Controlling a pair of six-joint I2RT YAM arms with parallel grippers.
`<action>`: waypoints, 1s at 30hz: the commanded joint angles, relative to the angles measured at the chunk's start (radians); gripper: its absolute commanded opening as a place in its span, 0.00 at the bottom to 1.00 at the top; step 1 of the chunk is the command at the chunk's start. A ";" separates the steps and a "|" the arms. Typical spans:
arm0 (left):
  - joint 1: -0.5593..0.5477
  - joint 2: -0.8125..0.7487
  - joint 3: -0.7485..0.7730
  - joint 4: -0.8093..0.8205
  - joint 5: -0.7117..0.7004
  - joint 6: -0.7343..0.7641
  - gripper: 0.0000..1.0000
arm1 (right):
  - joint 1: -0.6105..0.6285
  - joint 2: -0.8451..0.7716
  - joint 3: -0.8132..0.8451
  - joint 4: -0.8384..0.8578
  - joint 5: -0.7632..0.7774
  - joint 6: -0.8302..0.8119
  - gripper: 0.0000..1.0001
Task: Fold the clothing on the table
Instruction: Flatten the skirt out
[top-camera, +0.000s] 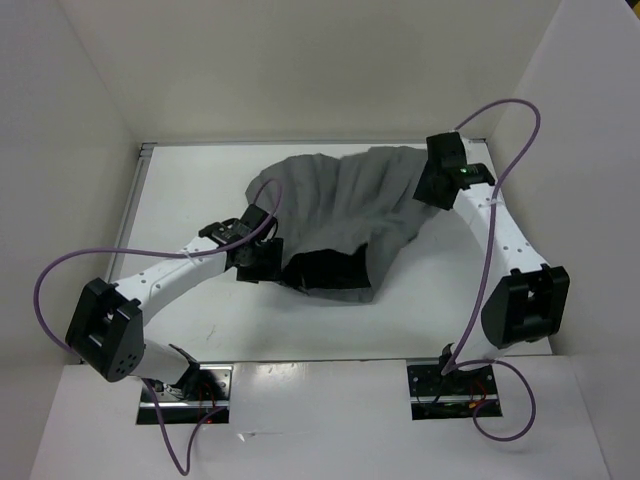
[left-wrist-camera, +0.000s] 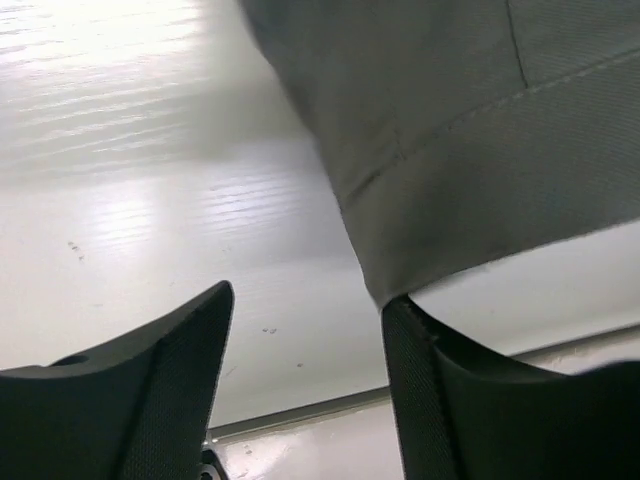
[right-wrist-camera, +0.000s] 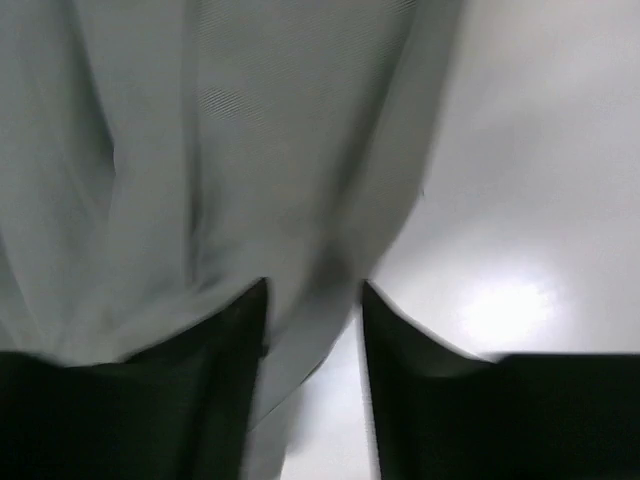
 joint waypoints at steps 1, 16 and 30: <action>0.004 -0.027 -0.026 0.083 0.129 0.007 0.69 | 0.009 -0.024 -0.076 -0.118 0.009 0.057 0.52; -0.016 0.042 -0.017 0.165 0.252 0.017 0.81 | 0.185 -0.009 -0.118 -0.141 -0.230 0.057 0.55; -0.047 0.183 -0.046 0.217 0.212 0.006 0.80 | 0.248 0.047 -0.106 -0.129 -0.208 0.086 0.55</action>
